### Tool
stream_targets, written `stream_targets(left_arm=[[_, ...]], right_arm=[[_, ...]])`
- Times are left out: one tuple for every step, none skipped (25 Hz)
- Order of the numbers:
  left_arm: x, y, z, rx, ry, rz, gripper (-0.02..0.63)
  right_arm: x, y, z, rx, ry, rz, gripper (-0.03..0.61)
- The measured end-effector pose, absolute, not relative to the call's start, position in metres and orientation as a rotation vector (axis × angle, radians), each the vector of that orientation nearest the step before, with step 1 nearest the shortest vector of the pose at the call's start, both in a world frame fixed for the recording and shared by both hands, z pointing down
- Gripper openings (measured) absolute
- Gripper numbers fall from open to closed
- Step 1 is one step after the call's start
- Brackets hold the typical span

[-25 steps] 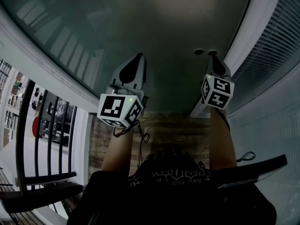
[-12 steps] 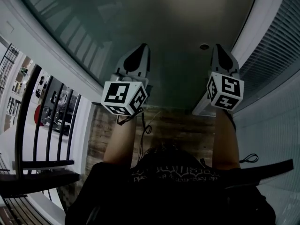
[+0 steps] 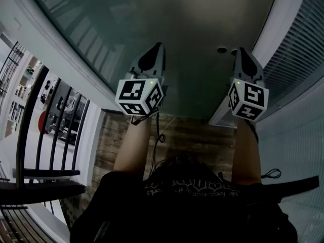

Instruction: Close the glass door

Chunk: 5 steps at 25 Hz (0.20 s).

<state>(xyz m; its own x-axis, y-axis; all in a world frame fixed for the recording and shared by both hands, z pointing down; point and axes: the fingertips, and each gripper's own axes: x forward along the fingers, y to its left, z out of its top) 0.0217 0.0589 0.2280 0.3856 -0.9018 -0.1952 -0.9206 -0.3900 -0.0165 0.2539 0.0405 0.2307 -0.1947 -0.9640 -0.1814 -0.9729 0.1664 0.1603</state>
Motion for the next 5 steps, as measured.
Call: stream_targets(left_arm=[[0.0227,0.0592,0.2276,-2.513,1.664,0.234,0.002],[0.0238,0.0594,0.2271,-2.514,1.667,0.233,0.002],[0.0248,0.0597,0.2268,-2.515,1.67,0.232,0.002],[0.0257,0.06,0.2265,-2.515,1.672,0.23,0.002],[0.0267,0.0604,0.2263,-2.516,1.675,0.229,0.002]], right_arm=[[0.2553,0.0411,0.2296,-1.97,2.37,0.373,0.002],[0.2566,0.0415,0.2288,-1.97,2.371,0.37,0.002],[0.258,0.0417,0.2284,-1.969,2.372,0.366,0.002],[0.2594,0.0418,0.2281,-1.969,2.374,0.362,0.002],[0.2608,0.0418,0.2279,-1.969,2.375,0.357,0.002]])
